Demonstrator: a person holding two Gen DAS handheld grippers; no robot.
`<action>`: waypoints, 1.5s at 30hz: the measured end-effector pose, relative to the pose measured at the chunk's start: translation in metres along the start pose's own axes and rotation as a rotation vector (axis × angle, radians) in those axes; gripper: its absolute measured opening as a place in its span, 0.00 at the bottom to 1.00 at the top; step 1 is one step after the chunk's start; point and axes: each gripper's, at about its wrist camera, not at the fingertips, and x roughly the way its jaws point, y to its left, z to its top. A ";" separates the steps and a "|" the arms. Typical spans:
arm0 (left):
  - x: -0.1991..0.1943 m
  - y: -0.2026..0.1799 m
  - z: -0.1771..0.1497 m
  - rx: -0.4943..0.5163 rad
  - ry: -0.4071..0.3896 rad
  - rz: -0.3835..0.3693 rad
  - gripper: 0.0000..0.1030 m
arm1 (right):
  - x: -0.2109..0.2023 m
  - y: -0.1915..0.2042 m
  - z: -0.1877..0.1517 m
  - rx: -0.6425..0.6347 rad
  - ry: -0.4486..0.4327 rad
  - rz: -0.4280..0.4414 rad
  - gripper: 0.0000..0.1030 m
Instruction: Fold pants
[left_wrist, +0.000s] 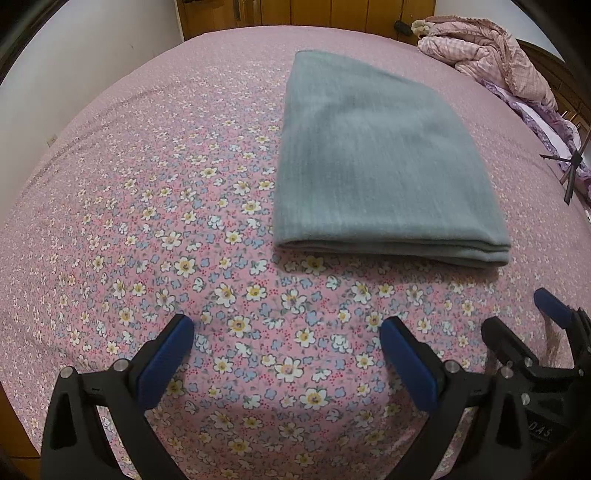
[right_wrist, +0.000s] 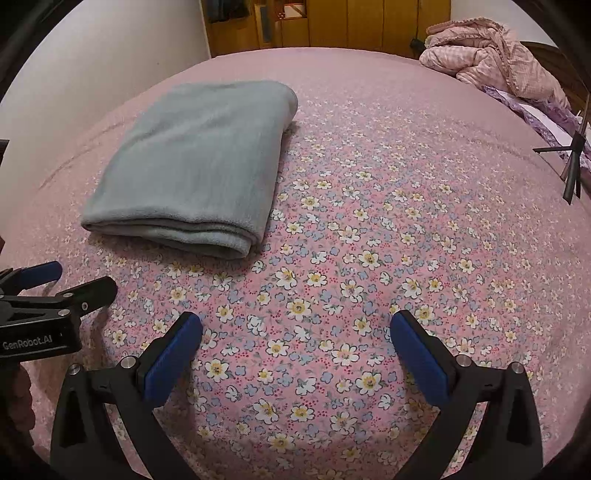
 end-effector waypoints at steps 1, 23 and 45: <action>-0.001 -0.001 -0.001 0.000 -0.001 0.000 1.00 | 0.000 0.000 0.000 -0.002 -0.004 -0.001 1.00; -0.001 -0.001 0.000 -0.001 -0.006 0.004 1.00 | 0.000 0.003 0.000 -0.018 -0.033 -0.009 1.00; 0.000 -0.001 0.000 -0.001 -0.006 0.005 1.00 | -0.001 0.004 0.001 -0.015 -0.030 -0.010 1.00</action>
